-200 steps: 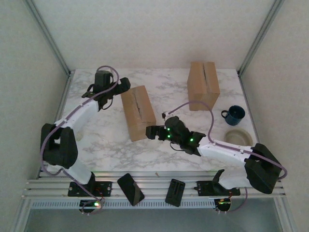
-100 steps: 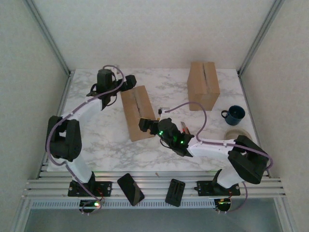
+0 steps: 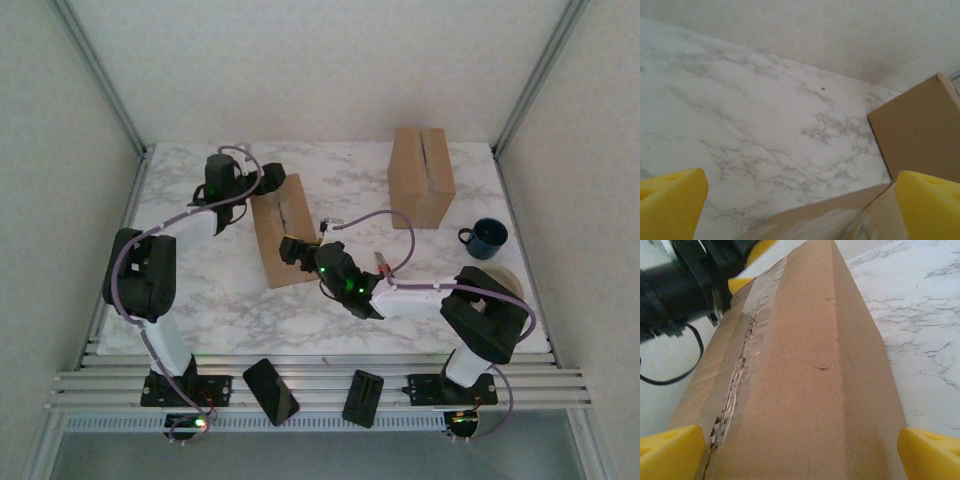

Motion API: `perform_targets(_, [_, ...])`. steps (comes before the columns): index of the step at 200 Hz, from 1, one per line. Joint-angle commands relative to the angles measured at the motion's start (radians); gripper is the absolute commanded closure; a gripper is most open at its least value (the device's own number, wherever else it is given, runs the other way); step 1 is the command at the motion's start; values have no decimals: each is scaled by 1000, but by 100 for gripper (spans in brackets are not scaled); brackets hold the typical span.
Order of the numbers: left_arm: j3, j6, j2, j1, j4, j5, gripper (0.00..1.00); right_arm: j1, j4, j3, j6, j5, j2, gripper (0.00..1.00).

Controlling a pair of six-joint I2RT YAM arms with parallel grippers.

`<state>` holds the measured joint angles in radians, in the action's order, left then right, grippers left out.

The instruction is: Unpack the express box

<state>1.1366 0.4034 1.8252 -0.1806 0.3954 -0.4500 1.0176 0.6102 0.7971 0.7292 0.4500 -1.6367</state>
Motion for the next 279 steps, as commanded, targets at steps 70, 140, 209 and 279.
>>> perform_targets(70, [-288, 43, -262, 9, 96, 7, 6, -99, 26, 77, 26, -116, -47, 1])
perform_targets(140, [-390, 38, -412, 9, 46, 82, 3, -150, 40, 175, 63, -207, -144, 1])
perform_targets(209, [-361, 13, -412, 16, -8, 182, 0, -151, -177, 169, 90, -180, -54, 1])
perform_targets(279, [-249, -8, -418, 40, -89, 205, 0, -175, -619, 246, 4, -166, 140, 1])
